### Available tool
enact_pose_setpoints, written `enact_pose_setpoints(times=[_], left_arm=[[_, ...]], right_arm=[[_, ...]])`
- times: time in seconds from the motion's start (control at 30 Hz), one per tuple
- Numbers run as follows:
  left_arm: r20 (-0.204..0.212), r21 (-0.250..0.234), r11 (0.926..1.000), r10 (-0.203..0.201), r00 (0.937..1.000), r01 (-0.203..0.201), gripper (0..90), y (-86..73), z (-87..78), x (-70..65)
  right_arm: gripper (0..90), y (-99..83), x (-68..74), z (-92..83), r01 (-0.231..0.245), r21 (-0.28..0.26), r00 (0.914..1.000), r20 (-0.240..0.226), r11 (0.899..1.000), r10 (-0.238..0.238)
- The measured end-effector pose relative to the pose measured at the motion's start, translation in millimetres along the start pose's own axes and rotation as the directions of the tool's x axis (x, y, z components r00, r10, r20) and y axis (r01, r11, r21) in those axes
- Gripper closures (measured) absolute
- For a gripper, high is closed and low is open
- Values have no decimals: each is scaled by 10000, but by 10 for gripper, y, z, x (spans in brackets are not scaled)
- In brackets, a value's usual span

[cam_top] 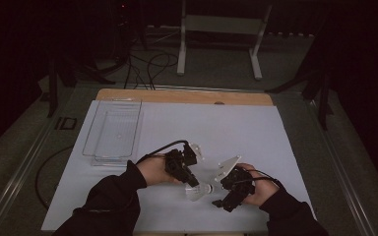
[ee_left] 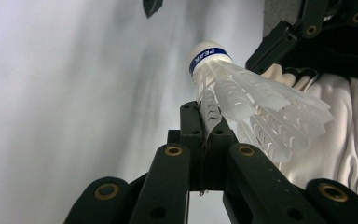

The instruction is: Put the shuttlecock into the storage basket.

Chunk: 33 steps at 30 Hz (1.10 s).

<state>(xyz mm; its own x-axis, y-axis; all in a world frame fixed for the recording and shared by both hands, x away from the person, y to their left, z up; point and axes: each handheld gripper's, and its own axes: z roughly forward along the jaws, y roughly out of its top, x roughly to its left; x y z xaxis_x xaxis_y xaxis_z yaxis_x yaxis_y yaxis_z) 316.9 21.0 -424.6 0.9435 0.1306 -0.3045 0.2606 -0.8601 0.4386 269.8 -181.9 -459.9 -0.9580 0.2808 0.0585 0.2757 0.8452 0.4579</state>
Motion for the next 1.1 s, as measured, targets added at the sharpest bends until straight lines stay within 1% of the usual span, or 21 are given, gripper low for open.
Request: enact_pose_setpoints(times=[0.03, 0.07, 0.1, 0.17, 0.23, 0.3, 0.43, 0.47, 0.53, 0.57, 0.6, 0.67, 0.7, 0.73, 0.77, 0.83, 0.87, 0.93, 1.1], left_arm=[[-2, -28, 10000, 20, 10000, -20, 900, -10, -21, 11], [-76, -6, 10000, -26, 10000, 26, 900, -28, -45, 15], [-149, 4, 10000, -46, 9999, 46, 900, -39, -62, 21], [-192, -9, 9999, -102, 9998, 102, 900, -62, -93, 25], [-241, -24, 9999, -164, 9996, 163, 900, -72, -111, 26], [-308, -93, 9998, -185, 9994, 182, 900, -103, -166, 40], [-469, -185, 9990, -416, 9980, 407, 900, -153, -239, 69], [-513, -220, 9988, -450, 9977, 439, 900, -162, -253, 72], [-560, -320, 9984, -480, 9973, 463, 900, -186, -297, 85], [-670, -339, 9982, -512, 9964, 490, 900, -200, -322, 85], [-688, -375, 9979, -550, 9961, 525, 900, -208, -338, 87], [-773, -419, 9973, -628, 9950, 597, 900, -230, -378, 92], [-785, -423, 9971, -660, 9947, 628, 900, -240, -396, 96], [-826, -437, 9974, -604, 9947, 570, 900, -248, -415, 103], [-876, -448, 9967, -721, 9935, 684, 900, -258, -434, 100], [-907, -431, 9970, -682, 9935, 645, 900, -265, -448, 105], [-1012, -527, 9963, -729, 9922, 679, 900, -287, -492, 114], [-1199, -603, 9955, -800, 9896, 732, 900, -310, -532, 126], [-1409, -634, 9943, -937, 9856, 855, 900, -372, -620, 142]], right_arm=[[90, -12, -4, 1, -42, -41, 10000, 48, 10000, 43], [90, -24, -10, 0, -138, -77, 9996, 247, 9999, 139], [90, -42, -31, 0, -357, -100, 9991, 225, 9993, 359], [90, -64, -46, -5, -568, -166, 9980, 275, 9982, 572], [90, -76, -57, -5, -627, -217, 9977, 229, 9978, 632], [90, -109, -67, -6, -734, -359, 9968, 304, 9967, 745], [90, -160, -72, 2, -830, -573, 9958, 349, 9949, 851], [90, -177, -75, 10, -866, -570, 9951, 429, 9946, 891], [90, -201, -78, 18, -919, -616, 9947, 401, 9939, 944], [90, -215, -81, 22, -866, -616, 9950, 444, 9943, 894], [90, -234, -82, 26, -825, -622, 9943, 631, 9946, 864], [90, -268, -87, 30, -842, -704, 9936, 690, 9940, 891], [90, -281, -91, 32, -874, -726, 9933, 689, 9935, 925], [90, -297, -99, 37, -941, -752, 9933, 593, 9927, 987], [90, -311, -104, 44, -958, -745, 9931, 599, 9926, 1004], [90, -327, -110, 49, -1007, -743, 9924, 633, 9921, 1055], [90, -337, -115, 51, -1011, -715, 9924, 636, 9923, 1057], [90, -383, -113, 45, -973, -904, 9918, 736, 9911, 1040], [90, -480, -131, 28, -1084, -1280, 9896, 800, 9858, 1192]])
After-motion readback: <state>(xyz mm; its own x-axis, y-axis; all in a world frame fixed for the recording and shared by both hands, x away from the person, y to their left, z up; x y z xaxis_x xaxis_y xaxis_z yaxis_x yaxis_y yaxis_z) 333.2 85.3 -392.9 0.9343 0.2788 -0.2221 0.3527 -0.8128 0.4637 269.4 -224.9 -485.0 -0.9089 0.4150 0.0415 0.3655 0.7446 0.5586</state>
